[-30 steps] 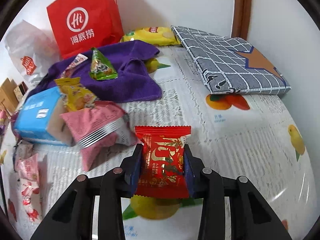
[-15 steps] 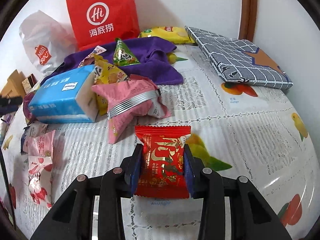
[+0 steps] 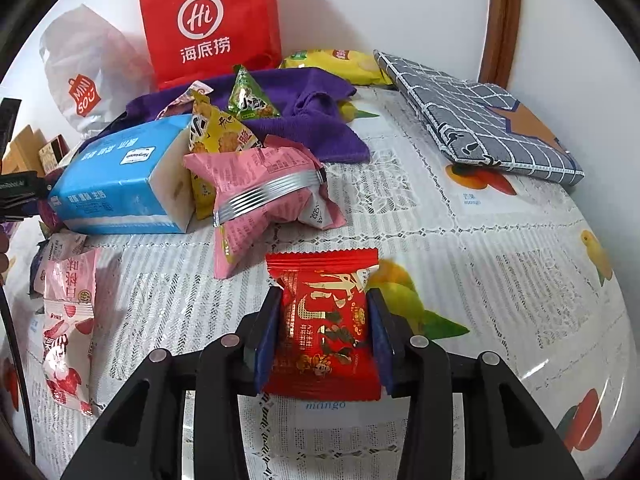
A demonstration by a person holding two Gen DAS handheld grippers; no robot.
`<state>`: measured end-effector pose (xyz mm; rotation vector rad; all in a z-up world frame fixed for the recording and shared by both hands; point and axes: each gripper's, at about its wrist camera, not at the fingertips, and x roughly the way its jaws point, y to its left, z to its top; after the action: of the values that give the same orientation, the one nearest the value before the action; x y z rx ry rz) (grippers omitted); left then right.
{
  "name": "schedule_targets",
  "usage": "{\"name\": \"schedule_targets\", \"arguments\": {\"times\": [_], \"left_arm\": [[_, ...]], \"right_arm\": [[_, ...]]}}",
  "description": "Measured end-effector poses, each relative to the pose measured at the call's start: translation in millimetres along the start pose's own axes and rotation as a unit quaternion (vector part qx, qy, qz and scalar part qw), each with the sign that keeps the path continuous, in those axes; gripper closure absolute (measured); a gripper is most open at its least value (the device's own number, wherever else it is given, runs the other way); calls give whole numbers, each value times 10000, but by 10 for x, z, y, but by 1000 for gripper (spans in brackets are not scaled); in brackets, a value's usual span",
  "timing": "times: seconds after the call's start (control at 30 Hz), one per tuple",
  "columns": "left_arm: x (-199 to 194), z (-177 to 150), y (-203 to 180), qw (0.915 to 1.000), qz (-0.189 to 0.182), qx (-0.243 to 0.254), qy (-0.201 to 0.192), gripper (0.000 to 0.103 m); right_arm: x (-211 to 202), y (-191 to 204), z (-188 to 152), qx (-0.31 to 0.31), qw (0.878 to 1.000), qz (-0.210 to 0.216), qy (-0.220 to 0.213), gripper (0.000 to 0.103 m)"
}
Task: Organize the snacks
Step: 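Grasp the pink chip bag with the left tool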
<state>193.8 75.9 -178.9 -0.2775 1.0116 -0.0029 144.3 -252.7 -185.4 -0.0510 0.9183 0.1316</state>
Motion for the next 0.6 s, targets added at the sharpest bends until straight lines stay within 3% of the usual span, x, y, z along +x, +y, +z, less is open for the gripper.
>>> {"name": "schedule_targets", "arguments": {"times": [0.07,0.17,0.4,0.6], "left_arm": [[-5,0,31,9999,-86,-89,-78,36],[-70,-25,75,9995,-230,-101,-185,40],[-94,-107,134,9985,-261,-224,-421,40],[-84,-96,63,9990,-122,120,-405,38]], "right_arm": [[2,-12,0,24,10000,34,4,61],[1,-12,-1,25,10000,46,4,60],[8,-17,8,29,9999,97,12,59],[16,-7,12,-7,10000,97,18,58]]}}
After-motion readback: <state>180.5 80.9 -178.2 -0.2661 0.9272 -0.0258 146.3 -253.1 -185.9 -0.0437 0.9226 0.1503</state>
